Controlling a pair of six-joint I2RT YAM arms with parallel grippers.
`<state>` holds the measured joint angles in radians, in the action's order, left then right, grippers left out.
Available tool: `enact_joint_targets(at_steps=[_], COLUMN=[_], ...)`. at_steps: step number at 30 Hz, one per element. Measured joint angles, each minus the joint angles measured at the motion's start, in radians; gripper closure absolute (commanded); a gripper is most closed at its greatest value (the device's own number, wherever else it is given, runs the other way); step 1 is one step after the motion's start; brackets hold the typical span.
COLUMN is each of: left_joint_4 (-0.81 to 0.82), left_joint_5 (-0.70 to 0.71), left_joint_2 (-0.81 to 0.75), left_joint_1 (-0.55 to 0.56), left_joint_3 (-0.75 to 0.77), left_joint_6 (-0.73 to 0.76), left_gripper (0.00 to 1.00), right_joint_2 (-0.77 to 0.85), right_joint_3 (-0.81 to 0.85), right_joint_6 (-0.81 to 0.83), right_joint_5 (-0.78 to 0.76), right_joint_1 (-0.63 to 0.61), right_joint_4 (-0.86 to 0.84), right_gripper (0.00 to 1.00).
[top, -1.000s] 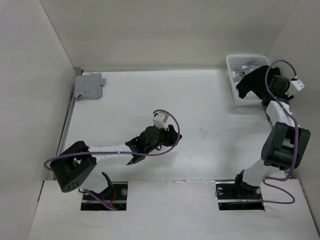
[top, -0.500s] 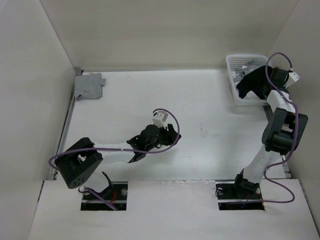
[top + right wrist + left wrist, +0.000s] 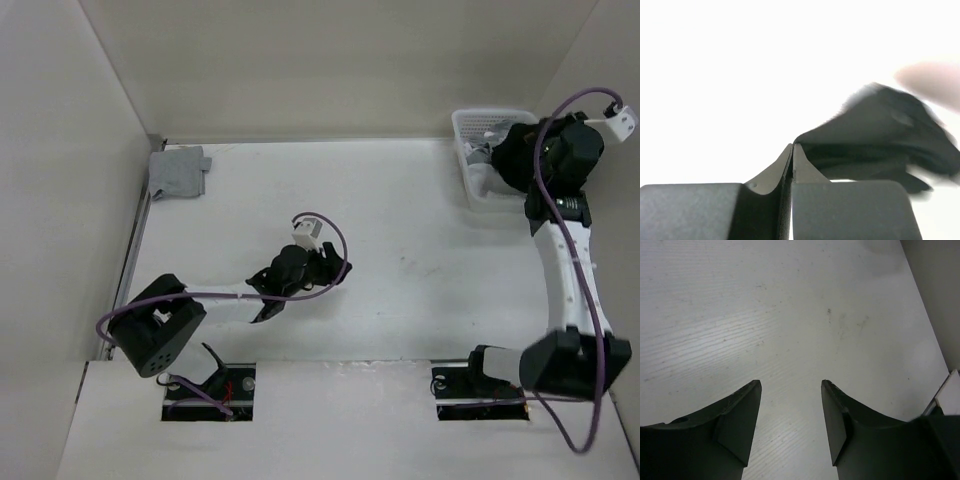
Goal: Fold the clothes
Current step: Move the tank top to the center of the board
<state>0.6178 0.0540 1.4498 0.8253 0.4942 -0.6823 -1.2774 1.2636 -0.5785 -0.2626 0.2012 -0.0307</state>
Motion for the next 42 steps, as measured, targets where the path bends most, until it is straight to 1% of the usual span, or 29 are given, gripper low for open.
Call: enact_joint_targets(at_steps=[2,3,6,9,12,15,17,20,22,25,27,30,32,33,34,36,37,39,40,42], left_joint_4=[0.001,0.002,0.001,0.000,-0.009,-0.043,-0.066,-0.101,-0.127,-0.175,-0.203,-0.257,-0.295,-0.313,-0.332,-0.364,-0.378,-0.393,-0.398,-0.397], left_joint_5=[-0.004,-0.007,-0.013,-0.022,-0.026,-0.030,-0.031,-0.032,-0.036,-0.037,-0.039,-0.035,-0.021,-0.011,0.006,0.031,0.048,0.075,0.085,0.103], left_joint_2=[0.000,-0.001,-0.017,-0.072,-0.166,-0.267,-0.328,-0.393,-0.413,-0.414,-0.414,-0.416,-0.422,-0.425,-0.426,-0.425,-0.422,-0.397,-0.376,-0.317], left_joint_1=[-0.027,-0.046,-0.093,-0.150,-0.241,-0.327,-0.371,-0.425,-0.464,-0.503,-0.510,-0.518,-0.523,-0.521,-0.517,-0.499,-0.488,-0.473,-0.470,-0.472], left_joint_3=[-0.011,-0.017,-0.035,-0.063,-0.094,-0.113,-0.122,-0.138,-0.150,-0.161,-0.166,-0.167,-0.167,-0.167,-0.167,-0.167,-0.167,-0.165,-0.162,-0.156], left_joint_6=[-0.011,-0.020,-0.045,-0.077,-0.112,-0.141,-0.154,-0.164,-0.169,-0.174,-0.174,-0.164,-0.154,-0.148,-0.141,-0.128,-0.121,-0.114,-0.113,-0.119], left_gripper=[0.51,0.51,0.51,0.51,0.51,0.51,0.51,0.51,0.52,0.55,0.56,0.57,0.57,0.57,0.57,0.56,0.55,0.53,0.53,0.53], right_joint_2=[0.103,0.132,0.196,0.204,0.183,0.149,0.128,0.083,-0.010,-0.238,-0.377,-0.502,-0.516,-0.514,-0.505,-0.482,-0.461,-0.431,-0.415,-0.382], right_joint_3=[0.055,0.084,0.223,0.311,0.371,0.368,0.320,0.180,0.108,0.084,0.076,0.032,-0.004,-0.021,-0.041,-0.079,-0.110,-0.157,-0.183,-0.236], right_joint_6=[0.016,0.025,0.072,0.118,0.163,0.183,0.182,0.148,0.102,0.037,0.002,-0.032,-0.040,-0.046,-0.050,-0.059,-0.071,-0.082,-0.089,-0.097], right_joint_5=[0.002,0.006,0.013,0.014,0.016,0.028,0.037,0.068,0.120,0.195,0.223,0.251,0.256,0.256,0.257,0.259,0.260,0.262,0.261,0.259], right_joint_1=[-0.117,-0.166,-0.376,-0.521,-0.671,-0.782,-0.821,-0.819,-0.780,-0.709,-0.672,-0.629,-0.610,-0.600,-0.586,-0.567,-0.551,-0.529,-0.518,-0.500], right_joint_4=[-0.031,-0.040,-0.074,-0.095,-0.103,-0.108,-0.132,-0.175,-0.218,-0.247,-0.242,-0.223,-0.218,-0.222,-0.243,-0.273,-0.297,-0.327,-0.339,-0.356], right_gripper=[1.00,1.00,0.99,0.99,0.98,0.96,0.95,0.96,0.97,0.98,0.98,0.97,0.96,0.93,0.87,0.73,0.62,0.50,0.48,0.46])
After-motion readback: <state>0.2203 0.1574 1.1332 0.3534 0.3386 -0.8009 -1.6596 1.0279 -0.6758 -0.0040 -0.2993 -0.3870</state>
